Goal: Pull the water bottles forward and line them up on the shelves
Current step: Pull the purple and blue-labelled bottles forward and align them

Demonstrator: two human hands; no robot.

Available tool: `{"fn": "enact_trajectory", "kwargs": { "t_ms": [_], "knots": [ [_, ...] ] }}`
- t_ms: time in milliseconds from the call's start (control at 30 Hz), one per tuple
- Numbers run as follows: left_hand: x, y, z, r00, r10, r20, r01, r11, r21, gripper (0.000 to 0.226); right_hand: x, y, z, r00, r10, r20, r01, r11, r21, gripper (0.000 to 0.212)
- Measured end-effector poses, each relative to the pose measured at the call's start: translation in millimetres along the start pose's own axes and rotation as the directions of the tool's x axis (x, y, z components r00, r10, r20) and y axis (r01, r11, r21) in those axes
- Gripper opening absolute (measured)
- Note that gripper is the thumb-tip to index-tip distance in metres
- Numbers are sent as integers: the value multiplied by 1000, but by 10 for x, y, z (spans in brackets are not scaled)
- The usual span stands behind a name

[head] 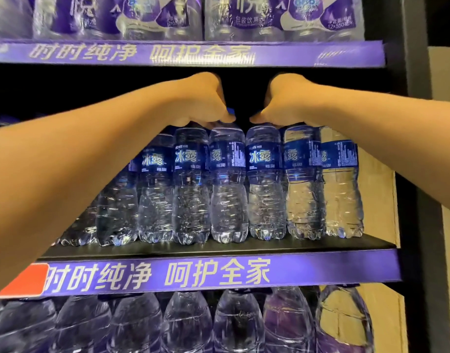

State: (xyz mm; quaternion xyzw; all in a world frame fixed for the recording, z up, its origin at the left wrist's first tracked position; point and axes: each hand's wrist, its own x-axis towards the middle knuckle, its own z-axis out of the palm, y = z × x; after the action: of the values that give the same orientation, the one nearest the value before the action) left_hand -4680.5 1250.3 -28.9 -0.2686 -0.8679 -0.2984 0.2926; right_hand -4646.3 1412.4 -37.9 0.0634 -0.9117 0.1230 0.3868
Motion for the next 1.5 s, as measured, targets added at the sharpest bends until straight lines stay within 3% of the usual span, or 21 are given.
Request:
{"fn": "enact_trajectory", "kwargs": {
  "t_ms": [200, 367, 433, 600, 700, 800, 867, 967, 1267, 1500],
  "knots": [
    [34, 63, 138, 992, 40, -123, -11, 974, 227, 45, 97, 70, 8, 999, 36, 1, -36, 997, 69, 37],
    [21, 76, 197, 976, 146, -160, -71, 914, 399, 37, 111, 95, 13, 999, 33, -14, -32, 998, 62, 31],
    [33, 50, 190, 978, 145, -152, -79, 923, 377, 35, 102, 106, 8, 1000, 30, -8, -29, 996, 85, 27],
    [-22, 19, 5, 998, -15, 56, 17, 999, -32, 44, 89, 111, 10, 999, 3, 39, -10, 985, 173, 34],
    [-5, 17, 12, 999, -38, 29, 40, 996, -76, 36, 90, 121, 37, 999, 4, 35, -11, 980, 199, 33],
    [1, 37, 101, 996, -54, -65, 51, 997, -57, 37, 100, 144, 27, 999, 16, 33, -23, 967, 252, 16],
    [20, 46, 164, 992, -53, -113, 53, 999, -4, 40, 102, 154, 22, 999, 24, 28, -30, 967, 253, 16],
    [47, 47, 209, 989, -41, -143, 49, 997, 54, 40, 111, 142, 46, 999, 35, 4, -35, 980, 197, 30],
    [60, 12, 178, 993, 27, -117, -16, 995, 94, 38, 57, 145, -24, 999, -35, -8, 36, 996, 83, 41],
    [182, 204, 274, 971, 171, -166, -145, 976, 160, 26, -84, 529, -99, 936, -234, -262, 209, 970, -120, 37]
  ]
}}
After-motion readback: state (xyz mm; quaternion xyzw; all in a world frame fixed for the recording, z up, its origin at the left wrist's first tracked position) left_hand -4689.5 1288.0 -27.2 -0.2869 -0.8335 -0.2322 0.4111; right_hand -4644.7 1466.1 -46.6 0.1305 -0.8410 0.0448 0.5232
